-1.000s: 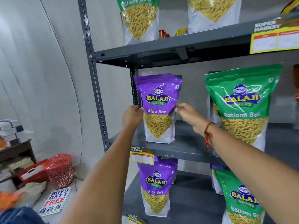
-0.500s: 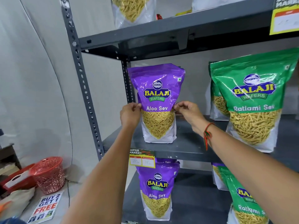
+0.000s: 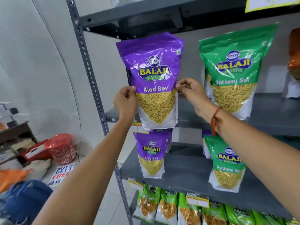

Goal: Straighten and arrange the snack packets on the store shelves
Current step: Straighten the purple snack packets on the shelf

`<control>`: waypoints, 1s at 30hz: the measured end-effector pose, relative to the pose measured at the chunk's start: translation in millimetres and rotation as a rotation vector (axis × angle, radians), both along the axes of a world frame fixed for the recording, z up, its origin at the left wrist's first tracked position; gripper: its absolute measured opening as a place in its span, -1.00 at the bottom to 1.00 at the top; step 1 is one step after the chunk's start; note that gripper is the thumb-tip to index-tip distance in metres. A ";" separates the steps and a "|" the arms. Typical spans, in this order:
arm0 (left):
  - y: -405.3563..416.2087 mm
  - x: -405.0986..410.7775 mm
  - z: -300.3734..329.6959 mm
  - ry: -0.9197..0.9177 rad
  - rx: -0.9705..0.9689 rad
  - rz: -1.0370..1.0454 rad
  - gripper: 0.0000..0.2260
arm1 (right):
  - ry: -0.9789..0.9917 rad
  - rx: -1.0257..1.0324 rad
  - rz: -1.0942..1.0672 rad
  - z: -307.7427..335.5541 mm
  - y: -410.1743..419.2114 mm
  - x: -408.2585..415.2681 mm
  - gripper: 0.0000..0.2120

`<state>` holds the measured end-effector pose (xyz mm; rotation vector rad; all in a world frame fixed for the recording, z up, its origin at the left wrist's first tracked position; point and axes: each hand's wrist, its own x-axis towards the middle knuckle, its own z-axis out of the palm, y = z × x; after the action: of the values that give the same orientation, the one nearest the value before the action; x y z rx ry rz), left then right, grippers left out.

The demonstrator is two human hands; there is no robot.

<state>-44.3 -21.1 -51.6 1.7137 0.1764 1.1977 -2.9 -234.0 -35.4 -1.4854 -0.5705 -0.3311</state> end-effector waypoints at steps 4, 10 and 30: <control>-23.3 -36.1 -35.7 -0.036 -0.110 -0.023 -0.88 | 0.036 -0.022 0.065 -17.2 -20.2 -40.5 -0.85; -58.7 -74.0 -115.0 0.031 -0.135 0.025 -0.88 | 0.141 -0.136 0.138 -77.7 -53.9 -68.1 -0.80; -88.8 33.3 -277.4 0.645 -0.017 -0.072 -0.77 | 0.439 -0.583 -0.334 -286.3 -82.0 33.3 -0.79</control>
<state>-11.0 -110.0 -329.1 2.0226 0.5050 0.5545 30.5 -316.0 -321.8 -2.1491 -0.0536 -0.0828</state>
